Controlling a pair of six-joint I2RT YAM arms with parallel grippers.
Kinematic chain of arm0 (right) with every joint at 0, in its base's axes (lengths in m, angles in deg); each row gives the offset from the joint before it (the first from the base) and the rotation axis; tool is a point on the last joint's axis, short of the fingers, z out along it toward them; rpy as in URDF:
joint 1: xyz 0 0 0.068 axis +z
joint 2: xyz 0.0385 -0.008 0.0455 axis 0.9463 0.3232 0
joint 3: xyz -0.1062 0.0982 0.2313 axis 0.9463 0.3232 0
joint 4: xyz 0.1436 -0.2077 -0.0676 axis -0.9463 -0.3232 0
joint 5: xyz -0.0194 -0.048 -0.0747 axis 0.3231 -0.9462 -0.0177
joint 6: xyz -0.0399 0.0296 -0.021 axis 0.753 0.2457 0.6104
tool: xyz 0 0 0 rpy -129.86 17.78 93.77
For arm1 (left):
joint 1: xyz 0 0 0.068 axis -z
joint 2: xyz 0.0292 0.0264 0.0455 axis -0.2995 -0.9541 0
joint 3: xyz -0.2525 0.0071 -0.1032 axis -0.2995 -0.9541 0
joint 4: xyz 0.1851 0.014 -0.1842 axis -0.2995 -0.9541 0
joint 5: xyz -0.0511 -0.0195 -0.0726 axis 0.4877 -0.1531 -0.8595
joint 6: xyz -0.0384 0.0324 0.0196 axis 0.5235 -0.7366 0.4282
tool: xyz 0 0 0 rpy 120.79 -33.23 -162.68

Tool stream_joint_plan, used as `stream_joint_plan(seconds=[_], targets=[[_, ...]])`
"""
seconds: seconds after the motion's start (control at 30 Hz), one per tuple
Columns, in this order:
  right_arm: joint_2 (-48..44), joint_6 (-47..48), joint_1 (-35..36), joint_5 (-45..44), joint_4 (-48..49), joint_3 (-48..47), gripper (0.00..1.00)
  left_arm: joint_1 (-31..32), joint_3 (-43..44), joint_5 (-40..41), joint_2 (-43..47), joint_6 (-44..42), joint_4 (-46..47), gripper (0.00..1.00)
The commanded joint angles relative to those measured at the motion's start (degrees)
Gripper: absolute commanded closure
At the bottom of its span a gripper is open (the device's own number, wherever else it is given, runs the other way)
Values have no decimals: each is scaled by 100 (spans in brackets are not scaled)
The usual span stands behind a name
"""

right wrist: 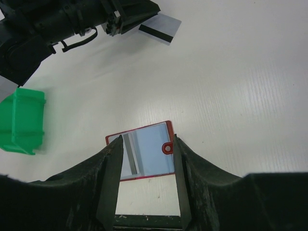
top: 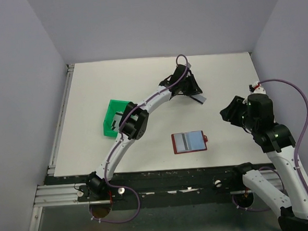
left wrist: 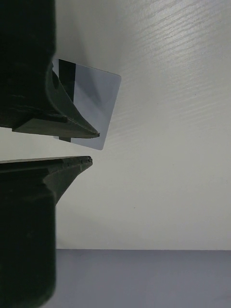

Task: Put the credit cards into the card holder
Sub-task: Move the credit card to the corner of the board.

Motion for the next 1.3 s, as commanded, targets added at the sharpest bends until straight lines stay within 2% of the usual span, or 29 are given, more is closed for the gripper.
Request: stream_joint_plan(seconds=[0.0,0.23,0.5,0.73,0.93,1.17,1.27], targets=[[34,106,-18,90,-94,-89,46,79,248,256,-123,157,-360,67],[-36,106,-18,82,-94,-63,45,106,248,336,-132,69,-738,68],[-115,97,-18,108,-120,-72,45,79,231,-375,-246,464,-809,67],[-212,97,-27,73,-190,-63,44,44,-23,-499,-97,403,-1037,67],[-186,53,-18,81,-190,7,44,18,-910,-368,491,148,-1283,69],[-63,44,-18,125,-77,130,43,-17,-2693,-51,1528,16,-1003,73],[226,88,-27,152,108,236,42,-17,-3738,72,2256,-45,-407,73]])
